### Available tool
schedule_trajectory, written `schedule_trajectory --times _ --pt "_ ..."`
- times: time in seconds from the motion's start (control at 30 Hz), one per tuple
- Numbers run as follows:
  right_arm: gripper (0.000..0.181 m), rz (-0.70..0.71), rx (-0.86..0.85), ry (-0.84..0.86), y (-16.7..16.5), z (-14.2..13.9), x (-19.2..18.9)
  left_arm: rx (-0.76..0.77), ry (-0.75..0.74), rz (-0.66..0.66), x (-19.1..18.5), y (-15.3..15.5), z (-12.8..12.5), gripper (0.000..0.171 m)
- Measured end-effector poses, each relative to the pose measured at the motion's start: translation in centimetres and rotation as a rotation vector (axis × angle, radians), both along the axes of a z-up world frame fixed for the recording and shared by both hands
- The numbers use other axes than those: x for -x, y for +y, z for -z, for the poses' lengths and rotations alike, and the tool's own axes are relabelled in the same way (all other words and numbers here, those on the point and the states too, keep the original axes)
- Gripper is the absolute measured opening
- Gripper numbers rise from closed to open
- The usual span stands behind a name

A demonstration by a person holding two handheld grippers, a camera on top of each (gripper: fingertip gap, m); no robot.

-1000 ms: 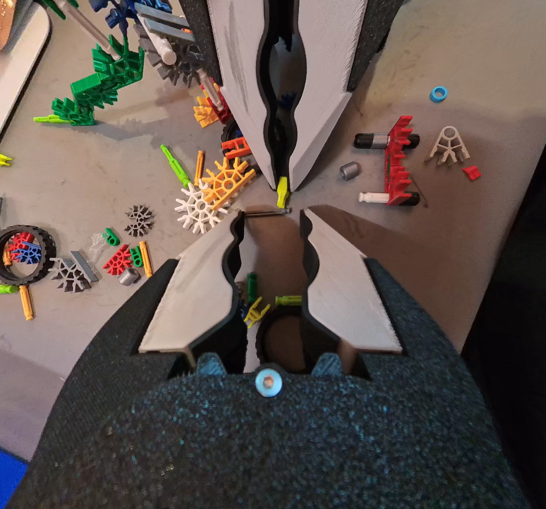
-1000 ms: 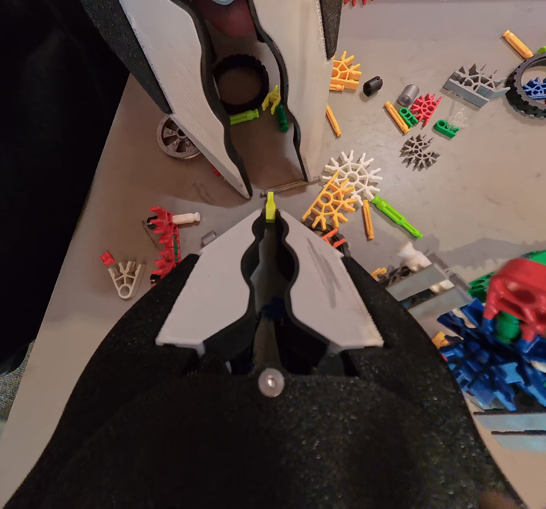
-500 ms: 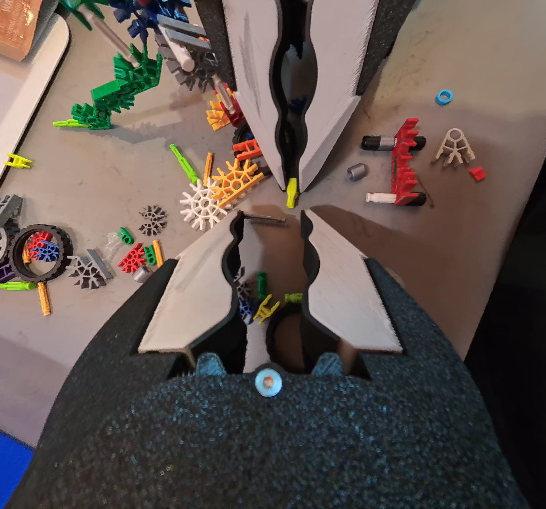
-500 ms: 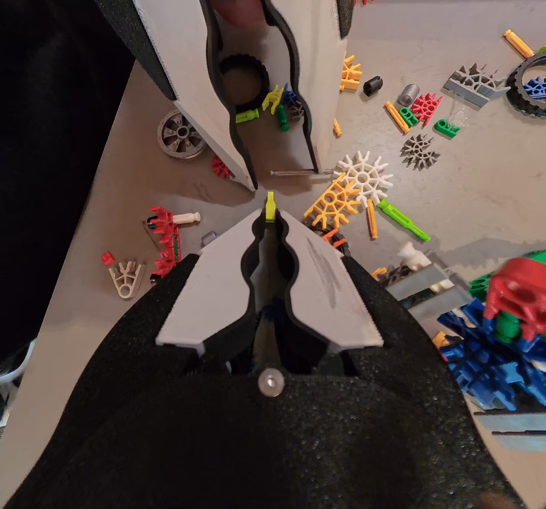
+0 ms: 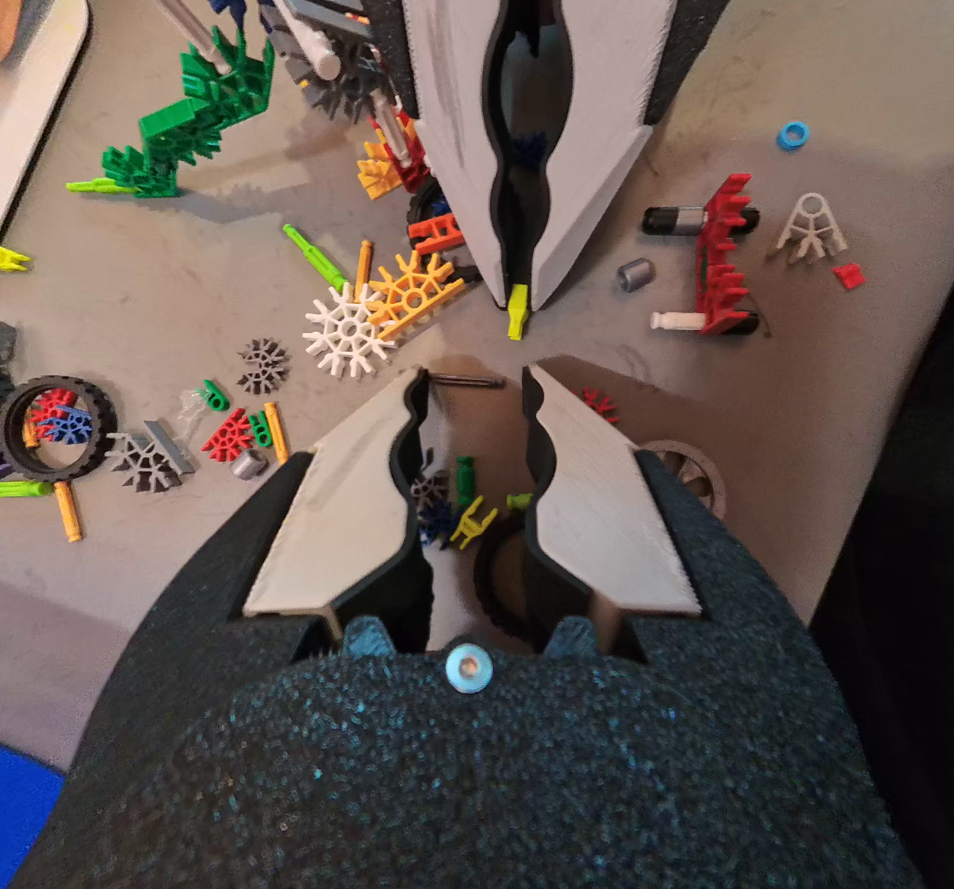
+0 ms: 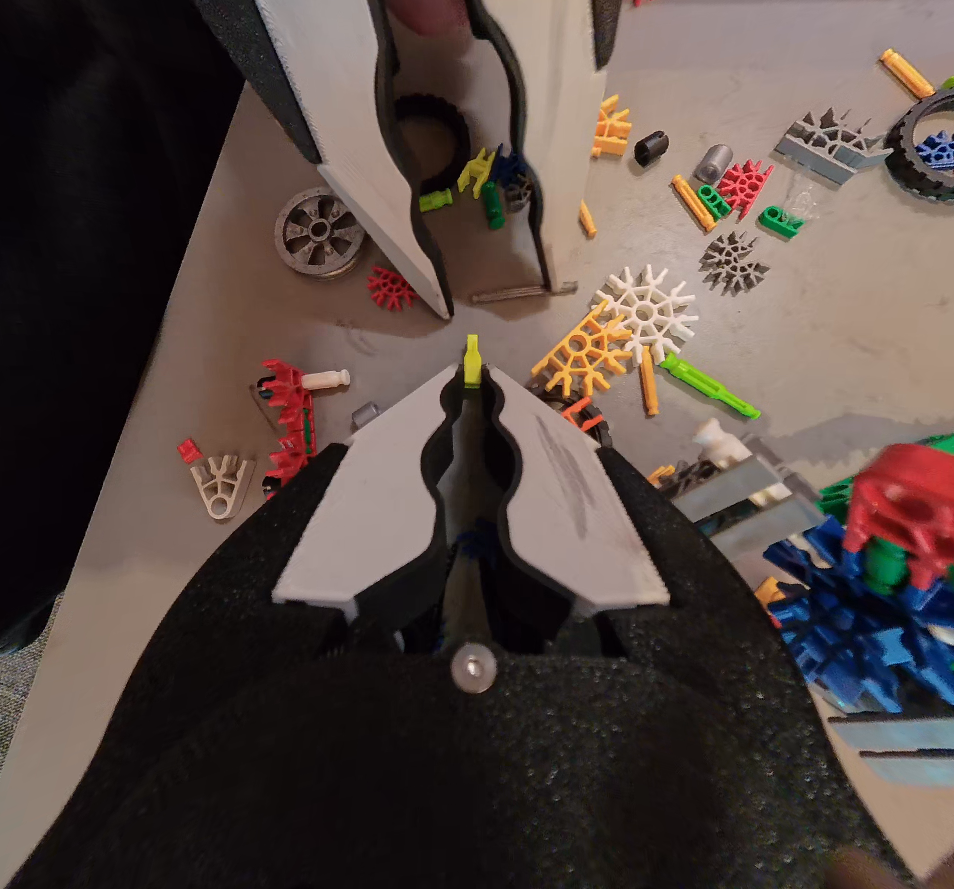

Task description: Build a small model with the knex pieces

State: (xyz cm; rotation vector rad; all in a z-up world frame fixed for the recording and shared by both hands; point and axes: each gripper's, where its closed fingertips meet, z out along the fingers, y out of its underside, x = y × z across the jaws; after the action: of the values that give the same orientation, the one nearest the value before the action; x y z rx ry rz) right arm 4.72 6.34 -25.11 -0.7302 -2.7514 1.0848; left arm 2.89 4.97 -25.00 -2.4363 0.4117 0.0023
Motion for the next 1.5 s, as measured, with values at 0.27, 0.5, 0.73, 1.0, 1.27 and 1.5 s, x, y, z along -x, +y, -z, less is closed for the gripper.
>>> schedule_trajectory --times 0.27,0.5,0.73,1.0,1.27,1.5 --pt "0.005 0.003 0.000 0.000 0.0 0.0 0.0 -0.042 -0.072 0.027 -1.5 -0.1 -0.6 0.034" --pt "0.005 0.006 -0.001 0.005 -0.1 0.0 0.1 -0.045 -0.065 0.031 -1.3 -0.3 -0.7 0.034" --pt "0.005 0.034 0.027 0.032 -0.1 -0.8 0.7 -0.054 -0.085 0.046 -2.0 0.0 -0.6 0.034" --pt "0.005 0.025 0.000 0.035 -0.8 0.0 0.2 -0.056 -0.120 0.063 -3.1 0.4 -0.5 0.040" --pt "0.005 0.022 -0.007 0.042 -0.6 -0.1 0.3 -0.055 -0.075 0.091 -1.7 -0.1 -1.3 0.040" --pt "0.005 0.018 -0.004 0.032 -0.6 0.0 0.2 0.006 -0.055 0.259 -2.2 -0.5 -1.1 0.044"
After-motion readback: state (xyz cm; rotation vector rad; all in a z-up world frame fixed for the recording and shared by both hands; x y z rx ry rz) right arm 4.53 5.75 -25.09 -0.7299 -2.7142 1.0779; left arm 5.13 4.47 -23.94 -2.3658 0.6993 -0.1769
